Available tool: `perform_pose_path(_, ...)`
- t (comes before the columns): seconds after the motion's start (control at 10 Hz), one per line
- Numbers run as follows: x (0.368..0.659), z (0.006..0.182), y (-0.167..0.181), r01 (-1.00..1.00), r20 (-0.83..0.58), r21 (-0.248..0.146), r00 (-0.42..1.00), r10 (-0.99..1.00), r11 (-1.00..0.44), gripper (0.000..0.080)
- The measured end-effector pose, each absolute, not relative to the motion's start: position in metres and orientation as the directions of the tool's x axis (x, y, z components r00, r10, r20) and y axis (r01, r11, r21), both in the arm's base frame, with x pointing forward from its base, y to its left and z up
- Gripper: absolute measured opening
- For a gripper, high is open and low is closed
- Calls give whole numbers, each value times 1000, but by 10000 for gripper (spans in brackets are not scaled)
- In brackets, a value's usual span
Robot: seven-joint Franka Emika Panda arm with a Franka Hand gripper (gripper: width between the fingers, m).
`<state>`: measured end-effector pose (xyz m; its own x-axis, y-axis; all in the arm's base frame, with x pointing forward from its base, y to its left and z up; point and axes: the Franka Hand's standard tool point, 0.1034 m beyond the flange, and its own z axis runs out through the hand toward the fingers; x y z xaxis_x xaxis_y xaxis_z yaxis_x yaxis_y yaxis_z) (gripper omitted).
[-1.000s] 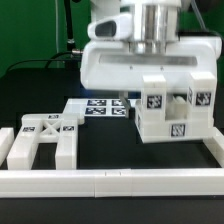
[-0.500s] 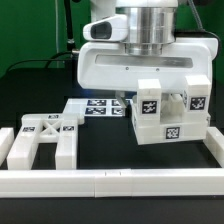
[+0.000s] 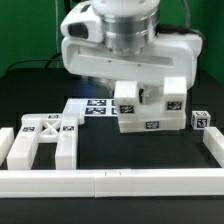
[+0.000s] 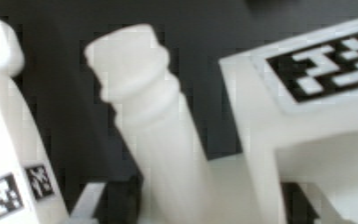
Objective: Assemble chair
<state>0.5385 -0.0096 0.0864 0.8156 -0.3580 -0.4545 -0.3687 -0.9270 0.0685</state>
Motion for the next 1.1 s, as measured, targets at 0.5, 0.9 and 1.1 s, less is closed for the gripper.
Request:
perform_pose_path(0.5, 524, 70, -26, -349, -680, 128, 651, -338, -928, 320)
perform_pose_path(0.9, 511, 62, -31, -322, -827, 166, 469, -309, -932, 320)
perform_pose_path(1.1, 519, 55, -31, -321, -813, 162, 492, -311, -933, 320)
